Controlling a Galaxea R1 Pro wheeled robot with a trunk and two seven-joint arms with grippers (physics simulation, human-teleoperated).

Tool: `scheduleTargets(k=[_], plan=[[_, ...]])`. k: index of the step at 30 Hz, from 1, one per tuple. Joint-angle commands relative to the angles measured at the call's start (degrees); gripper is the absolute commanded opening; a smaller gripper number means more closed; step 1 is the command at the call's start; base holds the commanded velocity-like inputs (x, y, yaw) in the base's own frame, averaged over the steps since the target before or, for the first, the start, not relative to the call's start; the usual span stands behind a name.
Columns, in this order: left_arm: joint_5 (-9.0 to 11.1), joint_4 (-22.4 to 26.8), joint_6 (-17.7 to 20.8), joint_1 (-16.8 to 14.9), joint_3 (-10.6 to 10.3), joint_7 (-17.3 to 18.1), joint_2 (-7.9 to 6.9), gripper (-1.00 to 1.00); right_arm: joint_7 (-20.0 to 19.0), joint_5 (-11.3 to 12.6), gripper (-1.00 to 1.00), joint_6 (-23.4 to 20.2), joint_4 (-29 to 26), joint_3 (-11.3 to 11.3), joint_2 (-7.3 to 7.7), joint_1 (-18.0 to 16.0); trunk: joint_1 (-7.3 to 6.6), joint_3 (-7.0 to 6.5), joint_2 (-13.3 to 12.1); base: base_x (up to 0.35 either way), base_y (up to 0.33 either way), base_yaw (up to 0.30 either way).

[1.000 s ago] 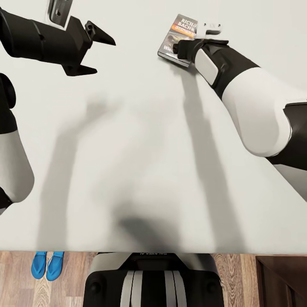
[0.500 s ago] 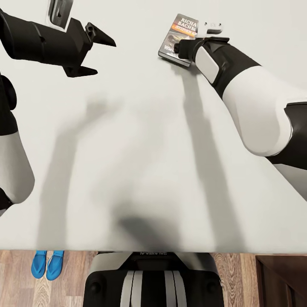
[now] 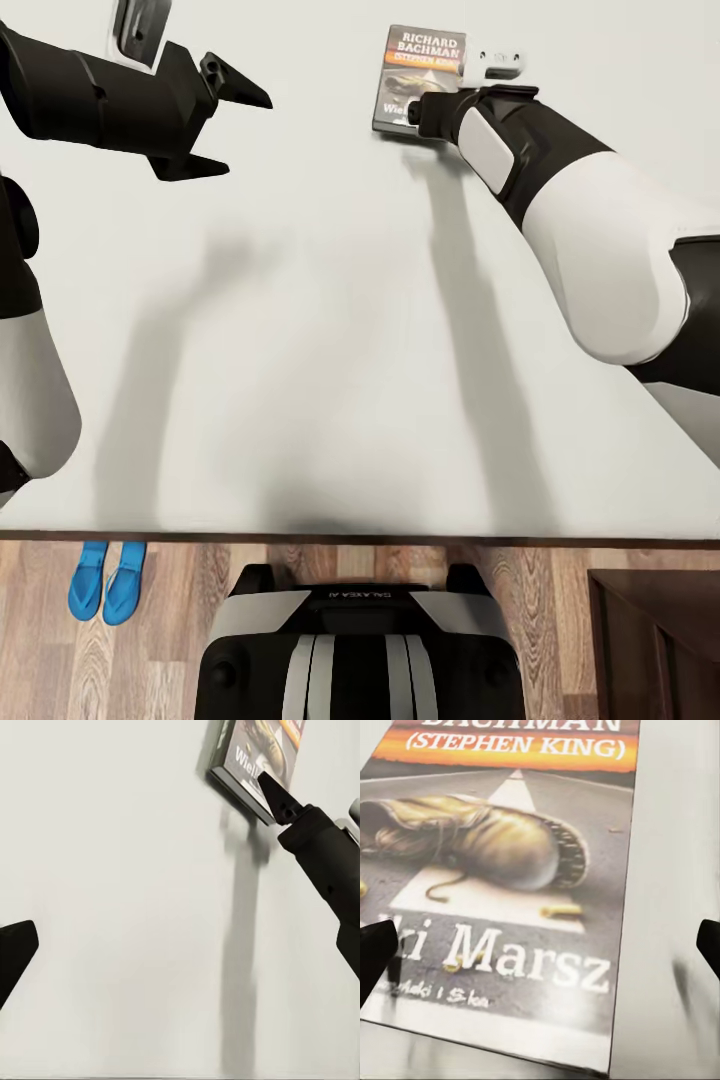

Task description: In the bedroom, move the book from the bed onto either nightstand, and place the two sandals side by side next to the bed.

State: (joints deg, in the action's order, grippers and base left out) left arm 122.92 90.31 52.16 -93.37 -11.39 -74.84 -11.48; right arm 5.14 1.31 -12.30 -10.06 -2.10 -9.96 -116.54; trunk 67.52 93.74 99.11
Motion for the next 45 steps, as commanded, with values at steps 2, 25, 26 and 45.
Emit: scheduleTargets(k=[2, 25, 26, 45], plan=[[0.4, 0.0, 0.4, -0.1, 0.0, -0.6, -0.03, 1.00, 0.2, 0.3, 1.00, -0.3, 1.0, 0.0, -0.04, 0.0, -0.01, 0.03, 0.0, -0.093, -0.025, 0.000], [0.4, 0.0, 0.4, 0.0, 0.0, -0.5, -0.03, 1.00, 0.3, 0.3, 1.00, -0.7, -4.0, 0.1, -0.04, -2.2, -0.01, 0.03, 0.0, -0.016, -0.004, 0.000], [0.4, 0.0, 0.4, 0.0, -0.1, -0.5, -0.03, 1.00, 0.3, 0.3, 1.00, -0.9, -4.9, 0.1, -0.04, -2.3, -0.01, 0.03, 0.0, 0.000, 0.000, 0.000], [0.3, 0.0, 0.5, 0.3, 0.2, -0.6, -0.03, 1.00, 0.2, 0.3, 1.00, -13.3, -17.2, -0.1, -0.04, -1.4, -0.01, 0.03, 0.0, 0.066, 0.015, 0.000]])
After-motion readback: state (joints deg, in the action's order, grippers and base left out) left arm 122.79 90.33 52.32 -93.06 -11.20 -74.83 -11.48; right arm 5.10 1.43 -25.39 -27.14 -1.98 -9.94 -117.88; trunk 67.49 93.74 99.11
